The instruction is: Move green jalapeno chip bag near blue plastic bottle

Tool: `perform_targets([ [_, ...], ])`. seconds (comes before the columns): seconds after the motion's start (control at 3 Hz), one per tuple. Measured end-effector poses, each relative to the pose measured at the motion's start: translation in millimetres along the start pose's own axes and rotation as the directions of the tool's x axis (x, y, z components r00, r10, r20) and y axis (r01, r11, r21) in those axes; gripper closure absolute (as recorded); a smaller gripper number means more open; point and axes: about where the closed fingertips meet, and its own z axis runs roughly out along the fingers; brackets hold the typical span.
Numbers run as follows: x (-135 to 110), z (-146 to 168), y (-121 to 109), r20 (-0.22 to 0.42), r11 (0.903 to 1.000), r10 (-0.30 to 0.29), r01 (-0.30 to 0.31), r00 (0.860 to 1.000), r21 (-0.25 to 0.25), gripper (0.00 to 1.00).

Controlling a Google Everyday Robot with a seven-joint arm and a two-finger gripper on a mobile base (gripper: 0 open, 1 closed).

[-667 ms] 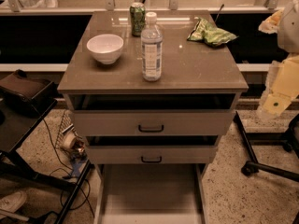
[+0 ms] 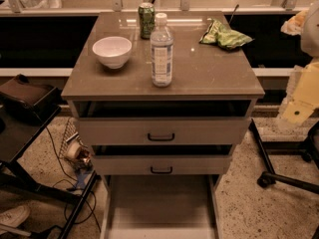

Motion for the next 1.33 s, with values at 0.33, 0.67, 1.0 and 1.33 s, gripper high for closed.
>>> perform_targets([
  [0.33,11.9,14.8,-11.2,0.031,0.997,0.074,-0.074,0.997,0.023,0.0],
  [0.67,5.2,39.4,-78.7,0.163,0.9815,0.12,-0.141,0.979,0.129,0.0],
  [1.0,-2.7,57.8,-152.1,0.316,0.9468,0.159,-0.235,0.935,0.219,0.0],
  [1.33,-10.2,78.5,-229.8,0.487,0.8869,0.178,-0.353,0.855,0.297,0.0],
])
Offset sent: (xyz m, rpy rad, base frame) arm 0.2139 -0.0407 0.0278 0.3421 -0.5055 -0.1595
